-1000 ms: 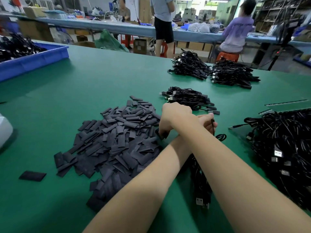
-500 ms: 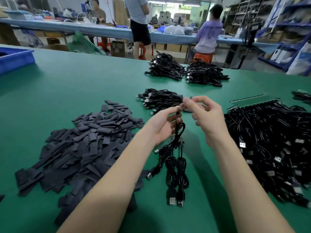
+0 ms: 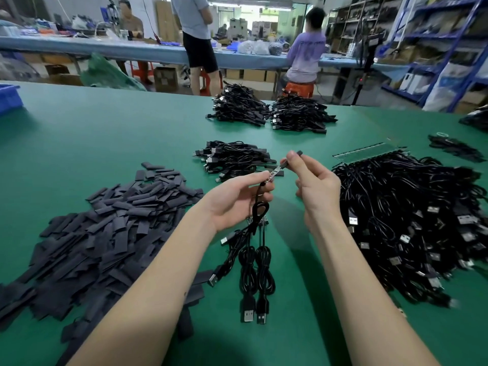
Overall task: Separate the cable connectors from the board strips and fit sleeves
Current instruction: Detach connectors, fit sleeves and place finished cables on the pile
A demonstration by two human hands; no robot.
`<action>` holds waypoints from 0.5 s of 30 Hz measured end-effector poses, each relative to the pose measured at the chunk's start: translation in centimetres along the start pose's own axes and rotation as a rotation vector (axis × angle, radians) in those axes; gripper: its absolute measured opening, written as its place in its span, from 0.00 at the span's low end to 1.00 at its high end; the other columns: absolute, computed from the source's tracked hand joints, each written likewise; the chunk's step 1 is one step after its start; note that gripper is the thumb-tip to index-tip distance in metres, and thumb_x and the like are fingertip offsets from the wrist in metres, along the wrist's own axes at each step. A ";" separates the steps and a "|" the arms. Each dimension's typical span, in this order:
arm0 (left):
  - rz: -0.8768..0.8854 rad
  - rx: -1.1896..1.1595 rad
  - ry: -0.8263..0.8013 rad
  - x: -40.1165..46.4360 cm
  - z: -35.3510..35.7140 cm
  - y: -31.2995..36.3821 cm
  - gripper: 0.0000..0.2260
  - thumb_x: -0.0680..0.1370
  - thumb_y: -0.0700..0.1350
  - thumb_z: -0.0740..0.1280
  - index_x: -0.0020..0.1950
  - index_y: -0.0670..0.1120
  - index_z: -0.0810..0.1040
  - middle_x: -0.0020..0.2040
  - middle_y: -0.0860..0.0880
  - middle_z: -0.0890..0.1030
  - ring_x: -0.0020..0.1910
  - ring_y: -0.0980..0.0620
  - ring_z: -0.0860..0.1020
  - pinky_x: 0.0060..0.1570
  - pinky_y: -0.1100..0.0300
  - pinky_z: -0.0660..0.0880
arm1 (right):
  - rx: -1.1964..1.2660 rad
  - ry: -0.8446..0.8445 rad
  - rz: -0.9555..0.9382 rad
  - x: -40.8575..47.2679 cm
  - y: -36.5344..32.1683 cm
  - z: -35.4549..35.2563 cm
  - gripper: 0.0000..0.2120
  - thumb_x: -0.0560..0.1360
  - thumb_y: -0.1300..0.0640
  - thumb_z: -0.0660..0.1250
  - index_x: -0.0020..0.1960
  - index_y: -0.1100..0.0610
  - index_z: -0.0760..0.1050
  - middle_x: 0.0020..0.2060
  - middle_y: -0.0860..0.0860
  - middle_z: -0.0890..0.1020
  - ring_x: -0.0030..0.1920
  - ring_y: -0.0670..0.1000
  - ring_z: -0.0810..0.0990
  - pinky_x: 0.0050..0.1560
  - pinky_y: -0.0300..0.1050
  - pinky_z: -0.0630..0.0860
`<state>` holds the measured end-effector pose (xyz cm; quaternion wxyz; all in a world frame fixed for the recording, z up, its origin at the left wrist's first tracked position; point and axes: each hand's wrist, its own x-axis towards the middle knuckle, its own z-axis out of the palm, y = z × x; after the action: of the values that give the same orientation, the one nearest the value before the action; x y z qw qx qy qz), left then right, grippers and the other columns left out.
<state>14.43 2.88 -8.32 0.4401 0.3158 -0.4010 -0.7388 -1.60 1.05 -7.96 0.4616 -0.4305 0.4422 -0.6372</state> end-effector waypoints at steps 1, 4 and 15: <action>0.000 -0.005 -0.006 0.0 0.0 0.0 0.08 0.75 0.48 0.69 0.50 0.46 0.74 0.39 0.52 0.78 0.36 0.55 0.76 0.31 0.64 0.73 | 0.012 -0.005 -0.014 0.0 0.0 0.0 0.12 0.76 0.53 0.76 0.53 0.62 0.86 0.39 0.44 0.87 0.31 0.35 0.77 0.35 0.26 0.70; 0.006 -0.022 -0.016 0.0 -0.1 -0.1 0.08 0.76 0.48 0.68 0.50 0.46 0.74 0.39 0.52 0.78 0.36 0.56 0.75 0.31 0.65 0.73 | 0.038 -0.023 -0.018 0.0 0.2 0.0 0.13 0.76 0.54 0.76 0.54 0.62 0.85 0.39 0.45 0.88 0.31 0.36 0.78 0.34 0.27 0.70; 0.053 0.035 -0.044 0.2 -0.7 -0.1 0.04 0.77 0.47 0.69 0.48 0.48 0.78 0.39 0.53 0.78 0.36 0.57 0.76 0.33 0.64 0.73 | 0.014 -0.119 -0.016 -0.1 0.5 0.1 0.14 0.76 0.53 0.75 0.57 0.62 0.83 0.41 0.47 0.88 0.26 0.40 0.70 0.30 0.31 0.67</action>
<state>14.86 2.56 -8.73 0.4448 0.2966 -0.4318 -0.7265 -1.39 1.08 -8.42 0.4848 -0.4680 0.4060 -0.6173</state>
